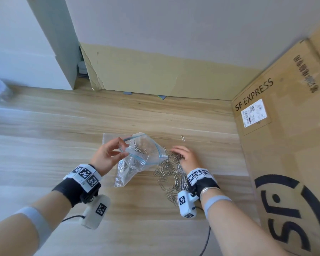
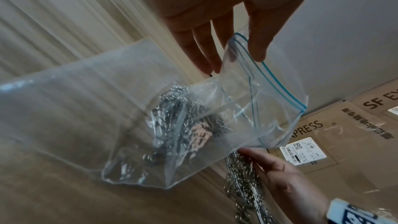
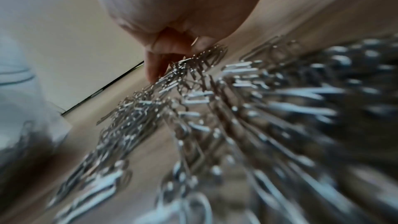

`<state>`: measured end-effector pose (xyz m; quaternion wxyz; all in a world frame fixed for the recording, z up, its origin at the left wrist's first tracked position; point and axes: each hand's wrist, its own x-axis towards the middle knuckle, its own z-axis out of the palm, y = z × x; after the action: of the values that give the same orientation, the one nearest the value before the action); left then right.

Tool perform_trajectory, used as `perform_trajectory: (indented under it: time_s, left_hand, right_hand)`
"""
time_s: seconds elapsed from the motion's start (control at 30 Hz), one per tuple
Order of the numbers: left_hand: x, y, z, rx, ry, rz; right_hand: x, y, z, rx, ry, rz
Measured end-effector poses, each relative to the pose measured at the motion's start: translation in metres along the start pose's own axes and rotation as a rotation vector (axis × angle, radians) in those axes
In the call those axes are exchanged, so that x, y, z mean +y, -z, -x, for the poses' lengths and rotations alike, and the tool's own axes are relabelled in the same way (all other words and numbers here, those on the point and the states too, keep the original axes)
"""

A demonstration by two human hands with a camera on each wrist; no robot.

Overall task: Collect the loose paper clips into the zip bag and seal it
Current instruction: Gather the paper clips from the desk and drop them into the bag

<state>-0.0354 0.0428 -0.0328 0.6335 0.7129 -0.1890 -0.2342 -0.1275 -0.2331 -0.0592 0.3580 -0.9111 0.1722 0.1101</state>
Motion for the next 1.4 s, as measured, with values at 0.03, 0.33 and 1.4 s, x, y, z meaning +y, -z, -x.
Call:
perform_trajectory:
  time_s: [0.03, 0.33, 1.4]
  left_hand:
    - [0.0, 0.0, 0.0, -0.003, 0.001, 0.004]
    - [-0.001, -0.002, 0.004, 0.01, 0.005, -0.005]
    - [-0.003, -0.017, 0.01, 0.006, 0.014, 0.039]
  right_hand:
    - [0.001, -0.002, 0.004, 0.002, 0.0, 0.006]
    - [-0.043, -0.005, -0.007, -0.134, 0.115, 0.172]
    - [-0.017, -0.022, 0.031, 0.003, 0.018, 0.219]
